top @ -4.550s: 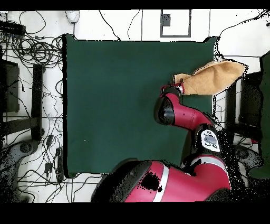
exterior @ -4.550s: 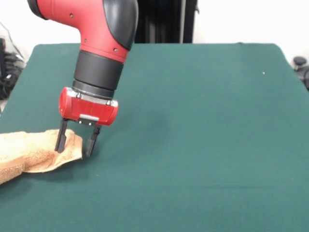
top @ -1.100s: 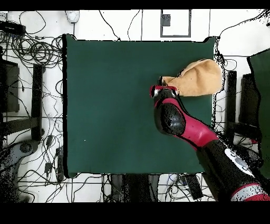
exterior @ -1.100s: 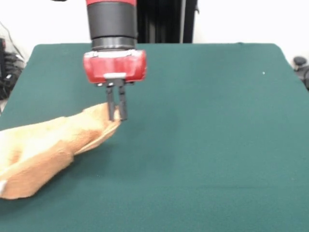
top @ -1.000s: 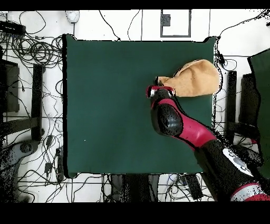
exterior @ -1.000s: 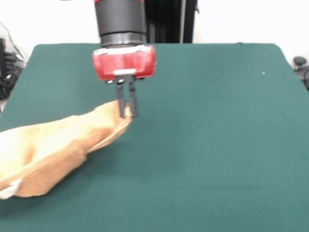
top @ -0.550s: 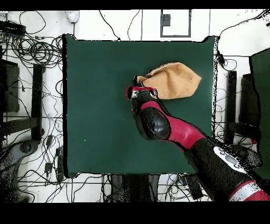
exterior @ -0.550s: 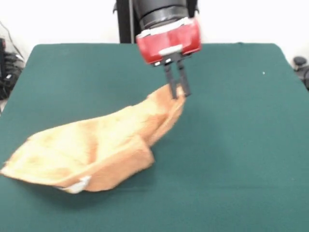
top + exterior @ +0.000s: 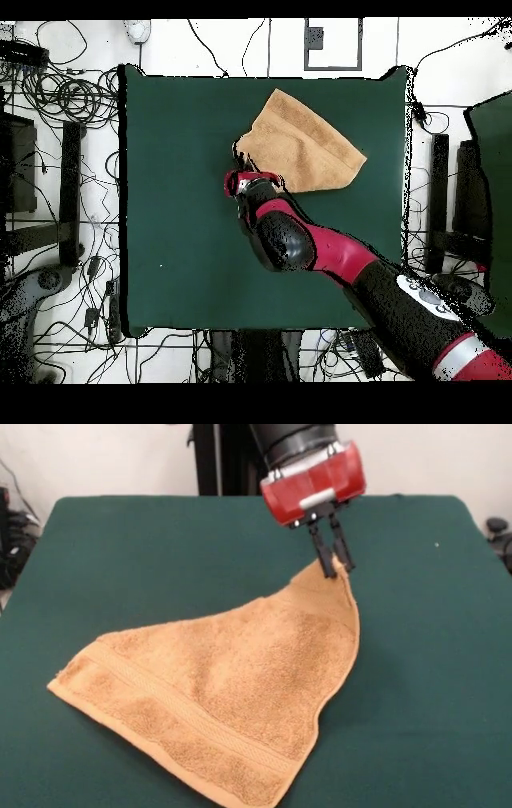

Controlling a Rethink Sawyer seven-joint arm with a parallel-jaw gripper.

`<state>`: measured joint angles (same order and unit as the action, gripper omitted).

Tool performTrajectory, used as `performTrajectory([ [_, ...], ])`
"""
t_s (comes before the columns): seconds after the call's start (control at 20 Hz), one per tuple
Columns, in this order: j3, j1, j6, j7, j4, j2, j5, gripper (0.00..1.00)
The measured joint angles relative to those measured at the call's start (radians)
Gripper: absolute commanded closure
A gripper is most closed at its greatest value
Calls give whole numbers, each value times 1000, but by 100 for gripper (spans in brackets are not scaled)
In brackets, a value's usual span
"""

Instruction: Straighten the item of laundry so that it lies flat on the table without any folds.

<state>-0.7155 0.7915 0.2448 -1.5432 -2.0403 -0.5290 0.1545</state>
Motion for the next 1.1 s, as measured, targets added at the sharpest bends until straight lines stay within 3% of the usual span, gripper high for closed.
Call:
performTrajectory([
  [0.3, 16, 16, -3, 0, 4, 33, 49, 100],
  [0.65, -11, 107, -32, 0, -30, 19, 100, 100],
  [0.85, -29, 143, -31, 0, -64, -9, 108, 100],
  [1.1, -59, 124, 1, 0, -119, -84, 102, 100],
])
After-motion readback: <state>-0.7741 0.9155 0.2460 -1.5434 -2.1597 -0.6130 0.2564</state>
